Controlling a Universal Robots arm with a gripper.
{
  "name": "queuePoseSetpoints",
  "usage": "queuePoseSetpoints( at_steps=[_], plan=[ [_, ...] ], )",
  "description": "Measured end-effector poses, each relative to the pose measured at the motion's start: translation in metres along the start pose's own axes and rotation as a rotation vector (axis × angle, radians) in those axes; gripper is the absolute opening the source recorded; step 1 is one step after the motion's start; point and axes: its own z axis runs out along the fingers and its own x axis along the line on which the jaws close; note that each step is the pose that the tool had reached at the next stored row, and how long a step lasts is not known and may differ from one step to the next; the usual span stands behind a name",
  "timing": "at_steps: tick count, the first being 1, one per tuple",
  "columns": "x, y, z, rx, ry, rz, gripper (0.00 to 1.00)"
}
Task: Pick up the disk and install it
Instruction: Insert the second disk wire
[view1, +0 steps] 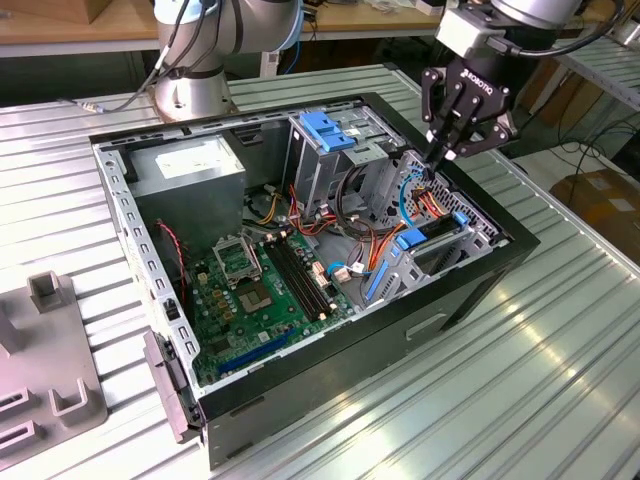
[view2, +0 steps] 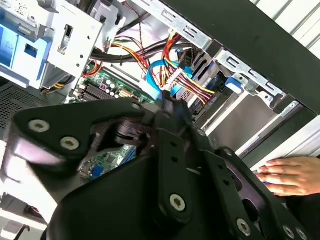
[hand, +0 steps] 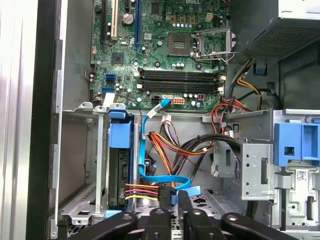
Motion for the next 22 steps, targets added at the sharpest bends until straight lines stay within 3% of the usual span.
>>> queuePoseSetpoints(
  at_steps=[1,3,4,6,9,12,14,19,22],
  plan=[
    [-0.0009,0.0004,0.0003,0.0015,0.0021,-0.001,0.3],
    [-0.0043,0.0009,0.001,0.0048,0.0112,-0.004,0.3],
    [-0.006,0.0021,0.0015,0.0062,0.0209,-0.005,0.3],
    [-0.0074,0.0045,0.0021,0.0081,0.0339,-0.004,0.3],
    [-0.0108,0.0073,0.003,0.0089,0.0618,-0.004,0.3],
    [-0.0194,0.0072,0.0052,0.0088,0.0662,-0.004,0.3],
    [-0.0247,0.0072,0.007,0.0085,0.0764,-0.004,0.3],
    [-0.0264,0.0071,0.0095,0.0079,0.1201,-0.002,0.3],
    [-0.0266,0.007,0.0114,0.0076,0.1423,-0.001,0.29]
  ],
)
